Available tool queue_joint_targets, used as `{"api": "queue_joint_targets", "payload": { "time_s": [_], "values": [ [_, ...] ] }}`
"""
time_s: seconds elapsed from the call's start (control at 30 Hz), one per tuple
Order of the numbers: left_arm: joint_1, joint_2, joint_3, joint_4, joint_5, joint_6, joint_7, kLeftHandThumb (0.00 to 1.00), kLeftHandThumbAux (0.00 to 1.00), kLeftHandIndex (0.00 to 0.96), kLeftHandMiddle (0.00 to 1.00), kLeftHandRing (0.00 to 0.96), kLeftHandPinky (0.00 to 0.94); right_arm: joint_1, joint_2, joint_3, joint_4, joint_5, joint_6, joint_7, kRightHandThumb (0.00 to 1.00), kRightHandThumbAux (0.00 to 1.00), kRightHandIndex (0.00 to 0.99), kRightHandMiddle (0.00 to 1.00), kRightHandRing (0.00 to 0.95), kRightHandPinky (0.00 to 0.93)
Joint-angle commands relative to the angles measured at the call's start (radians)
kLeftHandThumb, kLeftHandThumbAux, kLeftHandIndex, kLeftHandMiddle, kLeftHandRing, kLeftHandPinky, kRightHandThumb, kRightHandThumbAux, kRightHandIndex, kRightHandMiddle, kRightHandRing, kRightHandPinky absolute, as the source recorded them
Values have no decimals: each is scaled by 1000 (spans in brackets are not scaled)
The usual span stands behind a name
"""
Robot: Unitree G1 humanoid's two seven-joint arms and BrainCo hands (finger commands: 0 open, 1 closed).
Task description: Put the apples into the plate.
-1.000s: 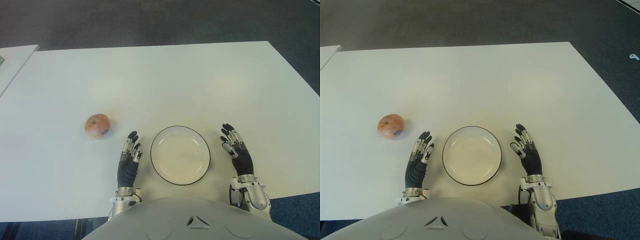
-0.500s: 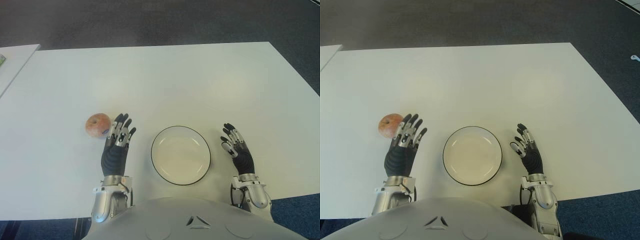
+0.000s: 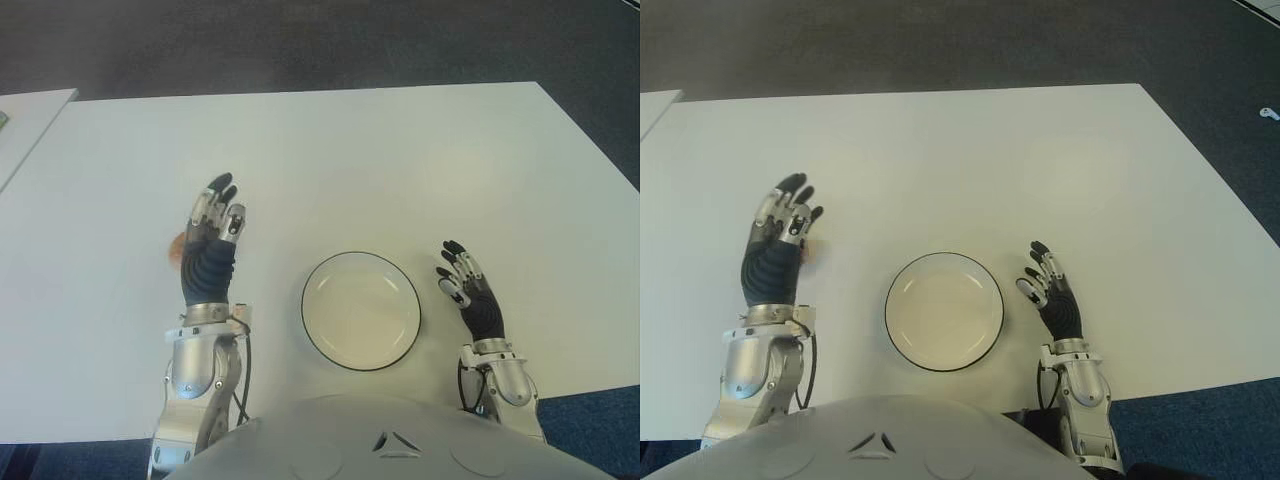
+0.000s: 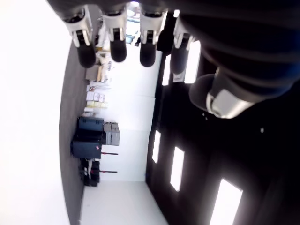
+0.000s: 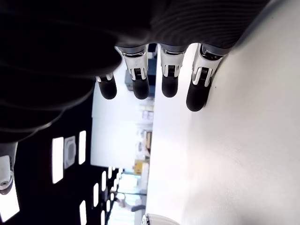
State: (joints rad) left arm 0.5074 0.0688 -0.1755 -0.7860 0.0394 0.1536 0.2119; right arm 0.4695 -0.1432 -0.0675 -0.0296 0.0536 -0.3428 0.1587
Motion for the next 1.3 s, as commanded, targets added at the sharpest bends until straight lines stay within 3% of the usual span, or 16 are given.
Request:
{"api": "queue_joint_targets", "payload": {
  "time_s": [0.03, 0.2, 0.33, 0.53, 0.87, 1.3],
  "values": [
    [-79, 195, 19, 82, 437, -26, -2, 256, 486, 118, 72, 70, 98, 8, -8, 1, 52, -4, 26, 12, 94, 475, 0, 0, 0, 0],
    [-140, 355, 92, 217, 606, -111, 17, 296, 459, 92, 50, 43, 45, 5, -11, 2, 59, 7, 27, 22, 86, 492, 0, 0, 0, 0],
    [-181, 443, 107, 261, 737, -93, -6, 294, 422, 88, 35, 24, 48, 3, -12, 3, 63, 8, 27, 23, 80, 498, 0, 0, 0, 0],
    [-257, 529, 113, 355, 805, -85, -50, 290, 372, 101, 24, 13, 57, 3, -15, 3, 74, 8, 19, 24, 78, 500, 0, 0, 0, 0],
    [-290, 589, 108, 442, 866, -108, -109, 274, 319, 104, 5, 0, 30, -2, -20, -5, 98, 18, 10, 33, 91, 488, 0, 0, 0, 0],
    [-328, 646, 111, 599, 887, -188, -102, 264, 294, 69, 0, 0, 16, -4, -22, -17, 116, 21, 7, 29, 111, 486, 0, 0, 0, 0]
  ]
}}
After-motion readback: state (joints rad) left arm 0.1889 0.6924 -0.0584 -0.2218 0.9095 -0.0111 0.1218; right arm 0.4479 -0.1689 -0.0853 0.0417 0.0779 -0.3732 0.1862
